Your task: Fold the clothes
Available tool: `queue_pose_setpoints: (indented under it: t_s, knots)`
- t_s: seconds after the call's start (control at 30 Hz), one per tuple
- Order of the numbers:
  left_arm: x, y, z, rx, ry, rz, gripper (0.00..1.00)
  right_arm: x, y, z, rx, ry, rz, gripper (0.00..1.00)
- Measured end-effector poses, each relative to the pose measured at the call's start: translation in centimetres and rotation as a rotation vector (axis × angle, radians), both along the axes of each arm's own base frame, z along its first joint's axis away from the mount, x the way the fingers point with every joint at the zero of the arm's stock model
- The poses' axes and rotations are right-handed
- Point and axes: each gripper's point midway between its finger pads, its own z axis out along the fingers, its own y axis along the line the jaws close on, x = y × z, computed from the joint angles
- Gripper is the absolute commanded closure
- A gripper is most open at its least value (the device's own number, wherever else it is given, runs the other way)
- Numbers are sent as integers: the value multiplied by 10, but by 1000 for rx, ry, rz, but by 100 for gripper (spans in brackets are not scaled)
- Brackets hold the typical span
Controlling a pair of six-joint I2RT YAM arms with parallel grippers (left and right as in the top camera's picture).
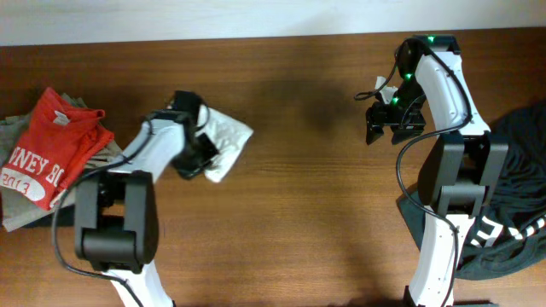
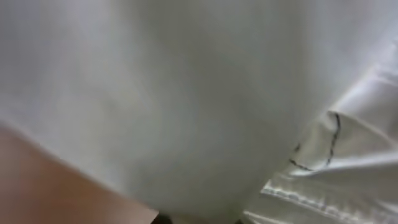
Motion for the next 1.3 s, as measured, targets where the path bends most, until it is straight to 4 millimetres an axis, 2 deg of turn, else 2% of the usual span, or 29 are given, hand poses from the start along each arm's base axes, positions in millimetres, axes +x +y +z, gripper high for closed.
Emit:
queue_pose_setpoints:
  t_s: [0.03,0.07,0.1,0.17,0.2,0.23,0.27,0.3,0.33,0.47,0.5,0.53,0.57,0.6,0.63,0.7,0.73,0.8,0.83,0.9,0.93,1.0,1.03,1.1,1.17,1.23,1.3]
  knots:
    - [-4,21,0,20,23,18,52,0,0,0,0,0,0,32]
    - [-10,62,0,44,47,63,29,0,0,0,0,0,0,32]
    - [-11,77,0,23,46,68,27,0,0,0,0,0,0,33]
    - [-20,94,-1,-23,63,66,29,0,0,0,0,0,0,32]
    - [-20,98,-2,-57,56,64,40,0,0,0,0,0,0,32]
    - [-20,98,-2,-70,51,56,56,0,0,0,0,0,0,32]
    - [-18,96,-2,-83,43,43,66,0,0,0,0,0,0,32]
    - [-15,92,-1,-101,30,25,90,0,0,0,0,0,-1,33]
    - [-11,85,-1,-108,12,-6,100,0,0,0,0,-1,0,33]
    - [6,44,0,-93,-54,-169,99,1,0,0,0,-3,-1,32]
    - [7,26,0,-87,-62,-245,100,1,0,0,0,-5,0,33]
    - [2,-12,0,-89,-62,-396,100,2,0,0,0,-7,0,33]
    - [-11,-46,1,-105,-44,-521,95,2,0,0,0,-7,0,32]
    - [-22,-53,1,-102,-5,-565,82,2,0,0,0,-7,0,32]
    - [-43,-64,2,-103,62,-633,67,2,0,0,0,-7,0,32]
    - [-72,-86,1,-102,138,-753,58,2,0,-1,0,-9,0,32]
    - [-78,-86,-1,-86,156,-784,57,3,0,-1,0,-11,0,32]
    - [-78,-68,0,-47,185,-768,57,3,0,-1,0,-11,0,32]
    - [-72,-51,1,-6,193,-740,56,3,0,-1,0,-11,0,32]
    - [-52,-35,11,34,137,-700,34,3,0,-1,0,-11,0,32]
    - [-37,-28,26,51,69,-664,24,3,0,-1,0,-11,0,32]
    - [-22,-18,56,68,-35,-615,21,3,0,-1,0,-14,0,32]
    - [-18,-16,63,73,-60,-609,21,3,0,-1,0,-15,0,32]
    - [-13,-17,65,58,-87,-609,21,3,0,-1,0,-15,0,32]
    - [2,-18,68,4,-157,-592,19,3,0,-1,0,-15,0,32]
    - [18,-12,72,-33,-227,-549,19,4,0,-1,0,-16,0,32]
    - [23,-8,70,-71,-238,-513,19,3,0,-1,0,-15,0,32]
